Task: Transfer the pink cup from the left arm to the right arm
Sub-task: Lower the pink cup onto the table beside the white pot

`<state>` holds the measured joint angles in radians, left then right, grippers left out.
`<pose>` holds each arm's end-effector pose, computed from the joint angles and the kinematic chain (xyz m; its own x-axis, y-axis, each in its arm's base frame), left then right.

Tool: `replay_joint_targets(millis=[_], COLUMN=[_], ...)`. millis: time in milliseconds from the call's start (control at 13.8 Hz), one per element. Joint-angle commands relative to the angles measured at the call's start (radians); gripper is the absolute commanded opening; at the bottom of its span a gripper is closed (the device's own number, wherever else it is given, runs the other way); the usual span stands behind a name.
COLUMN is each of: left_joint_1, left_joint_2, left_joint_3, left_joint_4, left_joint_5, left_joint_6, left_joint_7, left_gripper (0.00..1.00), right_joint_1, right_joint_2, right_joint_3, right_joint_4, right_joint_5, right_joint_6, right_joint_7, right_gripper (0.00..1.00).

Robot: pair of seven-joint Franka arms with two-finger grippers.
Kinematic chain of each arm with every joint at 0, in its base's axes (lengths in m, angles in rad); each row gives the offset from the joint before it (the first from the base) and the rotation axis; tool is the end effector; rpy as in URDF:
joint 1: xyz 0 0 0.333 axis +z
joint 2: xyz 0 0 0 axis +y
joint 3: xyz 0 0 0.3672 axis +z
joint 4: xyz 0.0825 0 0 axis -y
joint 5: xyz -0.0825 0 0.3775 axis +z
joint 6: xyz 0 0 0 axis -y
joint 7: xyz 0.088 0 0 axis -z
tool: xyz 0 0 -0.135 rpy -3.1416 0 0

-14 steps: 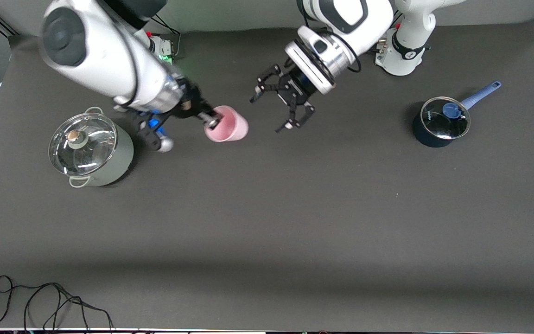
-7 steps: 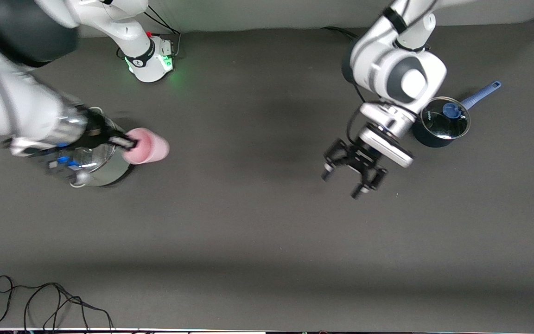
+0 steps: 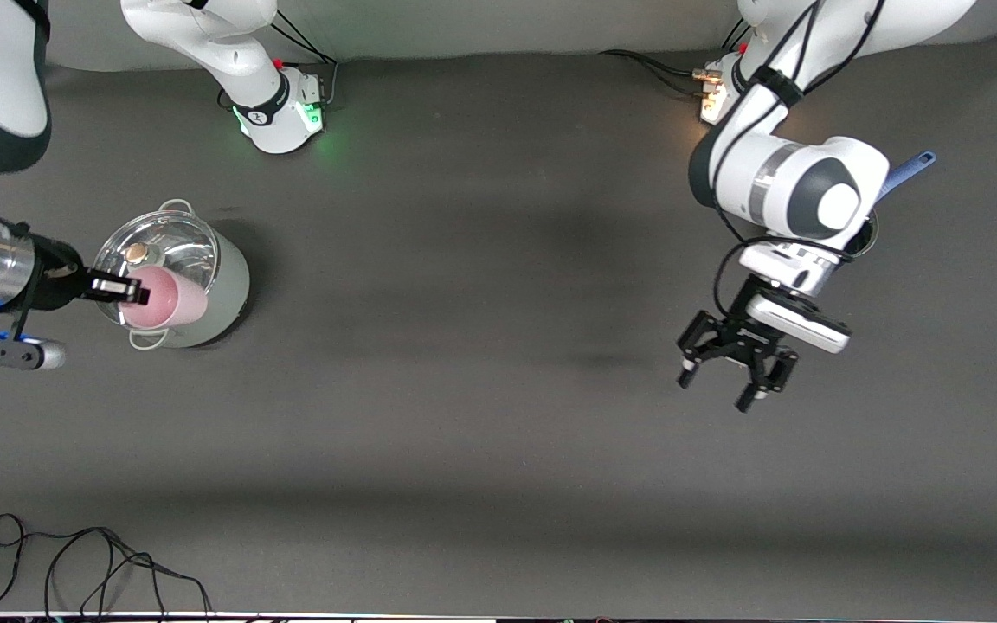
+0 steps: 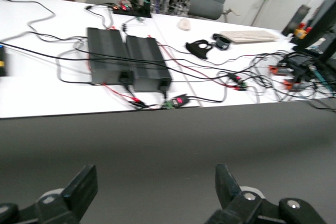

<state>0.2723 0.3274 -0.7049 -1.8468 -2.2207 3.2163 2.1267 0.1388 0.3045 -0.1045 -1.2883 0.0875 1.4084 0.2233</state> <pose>0.6079 -0.1557 0.4143 0.5983 0.0344 0.8006 -0.2866 -0.9238 0.2538 0.6281 0.0453 0.5849 0.9661 -0.1752 -0.1895 -0.1812 -0.9833 -0.0146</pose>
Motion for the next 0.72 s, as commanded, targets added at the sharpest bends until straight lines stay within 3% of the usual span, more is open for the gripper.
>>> replay_joint_targets(millis=[0,290,652], left_joint_1=[0.015,0.018,0.033], left_joint_2=[0.004,0.015,0.033], left_joint_3=[0.031,0.083,0.094], left_joint_4=[0.024,0.017,0.02], left_joint_5=[0.03,0.058,0.061], left_joint_6=[0.028,0.04,0.034], left_joint_7=[0.021,0.025,0.068], left_gripper=[1.0,1.0,1.0], right_joint_1=[0.015,0.015,0.013], right_joint_2=[-0.119,-0.121,-0.061], right_joint_3=[-0.014,-0.015,-0.015], right_joint_4=[-0.265,-0.497,-0.666], right_joint_5=[-0.012,-0.012,-0.009], right_joint_6=[0.198,0.49,0.783], right_joint_7=[-0.044,-0.042,-0.042], right_gripper=[0.0,0.0,0.0])
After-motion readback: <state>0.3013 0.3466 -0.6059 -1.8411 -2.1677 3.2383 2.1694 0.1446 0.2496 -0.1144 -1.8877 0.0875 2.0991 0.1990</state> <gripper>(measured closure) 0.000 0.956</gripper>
